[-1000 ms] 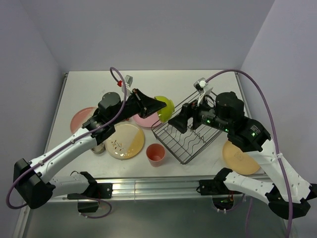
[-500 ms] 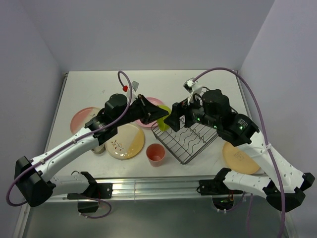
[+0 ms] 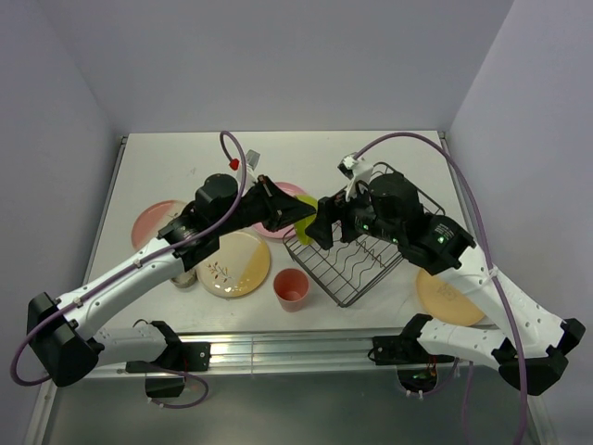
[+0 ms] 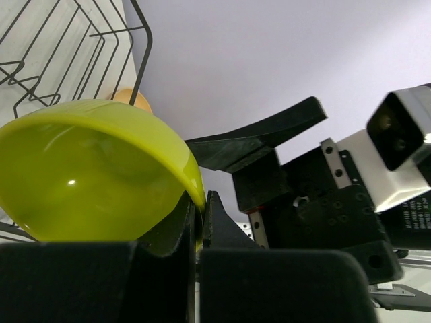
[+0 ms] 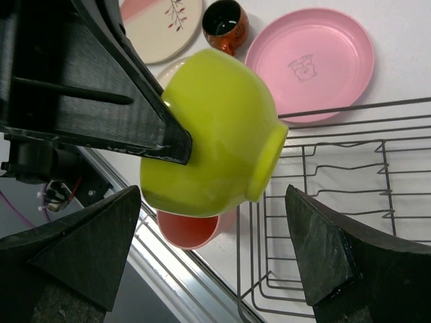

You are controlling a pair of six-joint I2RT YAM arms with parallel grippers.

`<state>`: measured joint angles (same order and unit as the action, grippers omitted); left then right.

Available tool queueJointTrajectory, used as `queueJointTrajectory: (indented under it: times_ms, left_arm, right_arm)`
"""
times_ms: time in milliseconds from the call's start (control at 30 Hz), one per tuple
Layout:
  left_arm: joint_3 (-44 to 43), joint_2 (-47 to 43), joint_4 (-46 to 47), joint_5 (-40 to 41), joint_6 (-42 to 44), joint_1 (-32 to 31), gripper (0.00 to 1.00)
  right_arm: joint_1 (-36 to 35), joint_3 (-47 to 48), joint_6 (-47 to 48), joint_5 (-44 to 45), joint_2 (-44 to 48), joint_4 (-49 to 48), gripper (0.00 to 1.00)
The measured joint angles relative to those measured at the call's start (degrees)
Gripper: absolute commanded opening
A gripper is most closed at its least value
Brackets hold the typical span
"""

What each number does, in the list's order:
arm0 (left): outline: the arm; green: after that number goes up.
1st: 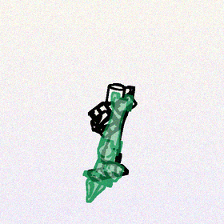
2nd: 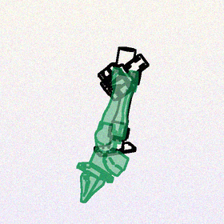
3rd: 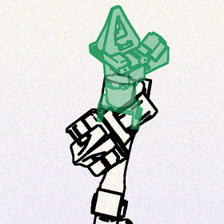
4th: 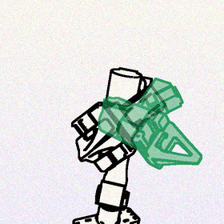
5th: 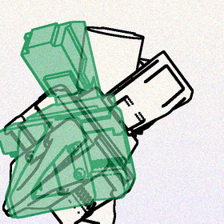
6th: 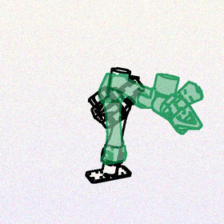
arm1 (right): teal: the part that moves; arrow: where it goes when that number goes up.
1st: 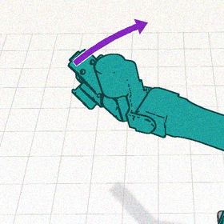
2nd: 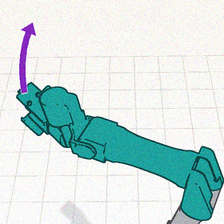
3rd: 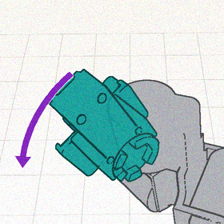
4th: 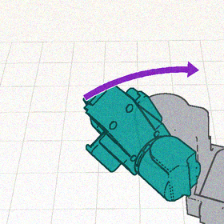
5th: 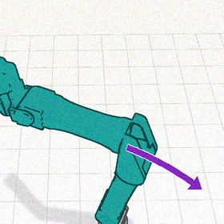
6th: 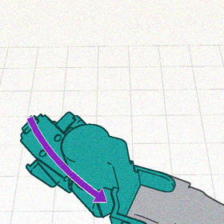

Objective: Load the mixed dishes into the dish rack

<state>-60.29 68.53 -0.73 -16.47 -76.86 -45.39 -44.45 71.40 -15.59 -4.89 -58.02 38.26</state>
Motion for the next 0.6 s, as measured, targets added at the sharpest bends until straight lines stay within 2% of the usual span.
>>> queueJointTrajectory:
  times_ms: [233,600]
  left_arm:
    - [-0.17,0.0,0.0,-0.02,0.17,-0.07,0.0]
    - [-0.17,-0.09,-0.22,0.02,0.2,-0.22,0.0]
  right_arm:
    - [-0.61,-1.79,-1.51,0.68,-0.44,-1.22,0.92]
    - [-1.44,-2.01,-3.32,0.94,-0.79,-3.69,0.78]
